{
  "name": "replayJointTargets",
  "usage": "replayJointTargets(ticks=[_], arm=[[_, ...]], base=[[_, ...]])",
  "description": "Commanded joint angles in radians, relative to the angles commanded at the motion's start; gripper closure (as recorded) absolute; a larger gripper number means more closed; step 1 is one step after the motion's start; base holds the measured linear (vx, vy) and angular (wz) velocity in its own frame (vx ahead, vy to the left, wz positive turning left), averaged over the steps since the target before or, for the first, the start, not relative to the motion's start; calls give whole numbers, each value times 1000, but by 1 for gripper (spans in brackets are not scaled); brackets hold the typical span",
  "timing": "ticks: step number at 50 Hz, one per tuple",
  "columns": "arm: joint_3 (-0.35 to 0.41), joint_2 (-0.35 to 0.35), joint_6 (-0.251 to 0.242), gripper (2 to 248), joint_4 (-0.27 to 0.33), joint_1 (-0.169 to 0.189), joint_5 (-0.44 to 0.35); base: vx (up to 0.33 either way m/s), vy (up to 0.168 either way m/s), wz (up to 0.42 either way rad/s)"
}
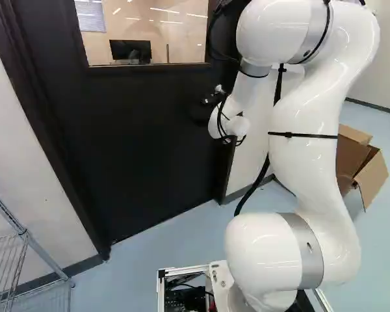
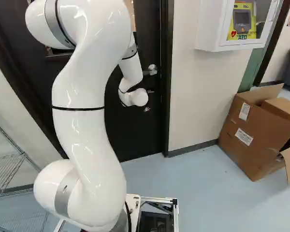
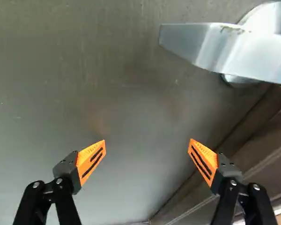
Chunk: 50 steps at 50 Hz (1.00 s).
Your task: Open the door and move inside
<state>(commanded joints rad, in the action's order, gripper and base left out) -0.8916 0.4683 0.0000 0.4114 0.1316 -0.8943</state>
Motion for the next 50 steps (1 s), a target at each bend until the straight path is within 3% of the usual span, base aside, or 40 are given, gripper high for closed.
replayJointTargets(ticks=[25,50], arm=[[-148,111,0,3,34,-10,0],[-304,225,0,3,-28,-35,0]], base=[[0,0,0],[0,0,0]])
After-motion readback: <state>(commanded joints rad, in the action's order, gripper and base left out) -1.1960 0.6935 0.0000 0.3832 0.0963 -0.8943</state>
